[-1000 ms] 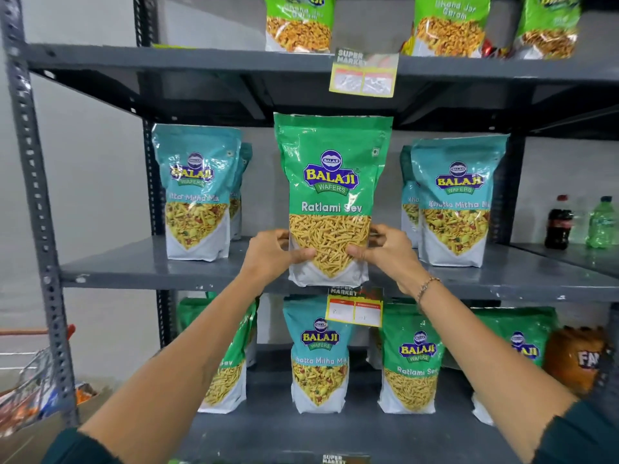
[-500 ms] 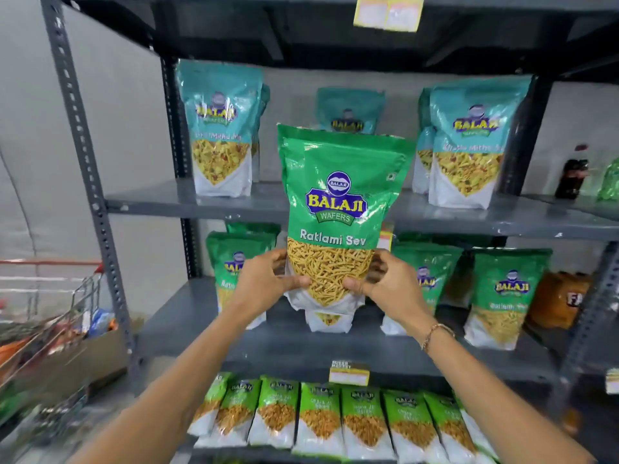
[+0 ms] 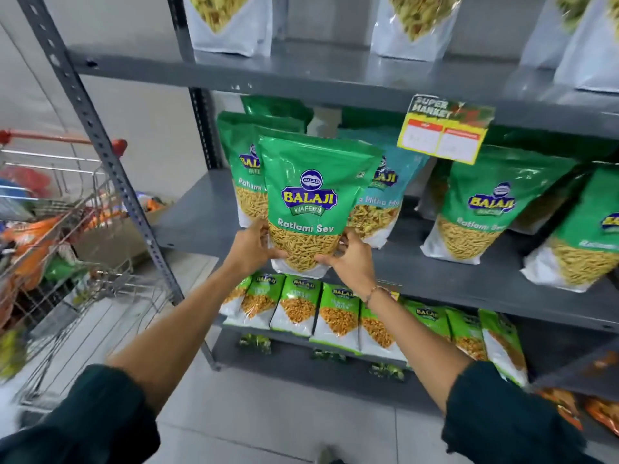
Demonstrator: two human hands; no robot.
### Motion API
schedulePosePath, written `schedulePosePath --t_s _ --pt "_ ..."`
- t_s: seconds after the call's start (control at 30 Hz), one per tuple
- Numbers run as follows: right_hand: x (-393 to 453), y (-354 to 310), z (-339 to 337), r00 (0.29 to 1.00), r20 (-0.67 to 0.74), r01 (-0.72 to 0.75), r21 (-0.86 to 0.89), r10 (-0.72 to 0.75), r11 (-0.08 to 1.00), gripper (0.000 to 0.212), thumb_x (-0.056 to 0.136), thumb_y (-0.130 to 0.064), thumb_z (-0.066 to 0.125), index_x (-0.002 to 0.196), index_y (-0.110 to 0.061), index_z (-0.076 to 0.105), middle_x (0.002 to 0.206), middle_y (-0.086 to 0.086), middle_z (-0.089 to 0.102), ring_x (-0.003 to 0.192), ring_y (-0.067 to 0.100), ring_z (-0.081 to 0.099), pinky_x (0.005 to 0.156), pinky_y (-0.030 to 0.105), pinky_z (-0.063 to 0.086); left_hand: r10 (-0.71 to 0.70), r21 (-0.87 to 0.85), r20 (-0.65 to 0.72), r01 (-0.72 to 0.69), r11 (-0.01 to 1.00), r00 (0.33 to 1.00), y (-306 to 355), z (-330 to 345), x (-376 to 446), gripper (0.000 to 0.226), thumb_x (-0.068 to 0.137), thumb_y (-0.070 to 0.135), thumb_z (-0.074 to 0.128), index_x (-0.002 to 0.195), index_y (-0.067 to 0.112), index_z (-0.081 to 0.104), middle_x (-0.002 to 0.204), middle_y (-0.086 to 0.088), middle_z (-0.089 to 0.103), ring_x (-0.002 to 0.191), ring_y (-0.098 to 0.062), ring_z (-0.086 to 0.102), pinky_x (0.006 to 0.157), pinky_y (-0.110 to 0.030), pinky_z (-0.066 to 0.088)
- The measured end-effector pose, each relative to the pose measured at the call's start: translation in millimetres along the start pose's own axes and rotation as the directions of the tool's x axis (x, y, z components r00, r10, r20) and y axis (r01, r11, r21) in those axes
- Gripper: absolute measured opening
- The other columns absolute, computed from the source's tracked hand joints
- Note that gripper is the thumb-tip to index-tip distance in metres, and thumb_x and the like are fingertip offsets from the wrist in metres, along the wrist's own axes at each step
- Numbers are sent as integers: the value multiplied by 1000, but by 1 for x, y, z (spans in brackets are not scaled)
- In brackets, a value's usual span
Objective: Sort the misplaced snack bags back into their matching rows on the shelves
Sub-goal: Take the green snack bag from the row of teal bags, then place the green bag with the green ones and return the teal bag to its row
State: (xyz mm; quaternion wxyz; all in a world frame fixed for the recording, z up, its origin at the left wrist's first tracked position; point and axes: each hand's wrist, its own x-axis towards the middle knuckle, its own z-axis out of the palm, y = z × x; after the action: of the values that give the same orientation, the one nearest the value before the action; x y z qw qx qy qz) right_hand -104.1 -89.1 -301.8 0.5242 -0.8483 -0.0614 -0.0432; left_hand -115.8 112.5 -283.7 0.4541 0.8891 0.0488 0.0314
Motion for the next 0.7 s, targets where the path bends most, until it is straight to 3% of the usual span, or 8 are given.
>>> schedulePosePath --t_s 0.07,0.2,0.33,0.57,0.63,0.7 --pt "18 8 10 999 30 -21 30 20 999 60 66 -15 82 115 -8 49 100 6 68 85 17 63 83 34 56 -27 -18 -6 27 999 1000 -8 4 16 58 59 26 84 100 10 48 84 -7 60 81 -23 55 75 -35 48" --pt "50 16 23 999 36 -23 57 21 998 59 64 -9 82 114 -8 50 103 9 68 85 17 64 82 33 56 -72 -59 -22 70 996 997 -15 7 41 76 58 25 84 121 5 46 122 -15 61 110 -29 59 97 -41 48" --pt "71 28 31 999 41 -24 18 23 1000 61 62 -11 83 113 -9 50 102 15 70 90 27 68 80 42 58 -102 -96 -21 100 990 995 -22 12 57 78 60 16 82 126 3 43 131 -18 56 121 -31 54 104 -42 43" --pt "86 38 43 998 64 -8 -34 10 999 57 67 -15 81 112 -9 46 105 15 69 93 27 67 81 48 57 -124 -124 -21 120 985 992 -31 21 69 77 69 11 78 133 3 35 139 -20 48 124 -28 49 106 -42 39" --pt "84 36 39 994 113 6 -16 -4 1000 60 70 -16 78 119 -9 43 113 9 66 99 22 64 90 42 55 -95 -73 -100 88 993 990 -31 26 64 77 72 17 77 134 6 33 137 -17 48 121 -27 47 103 -42 40" --pt "77 39 31 990 144 5 22 -8 1000 67 73 -14 77 129 -9 39 120 -1 57 106 12 56 95 28 48 -51 -85 -280 28 996 959 -31 35 49 72 72 23 77 130 10 36 127 -7 46 120 -23 44 102 -37 40"
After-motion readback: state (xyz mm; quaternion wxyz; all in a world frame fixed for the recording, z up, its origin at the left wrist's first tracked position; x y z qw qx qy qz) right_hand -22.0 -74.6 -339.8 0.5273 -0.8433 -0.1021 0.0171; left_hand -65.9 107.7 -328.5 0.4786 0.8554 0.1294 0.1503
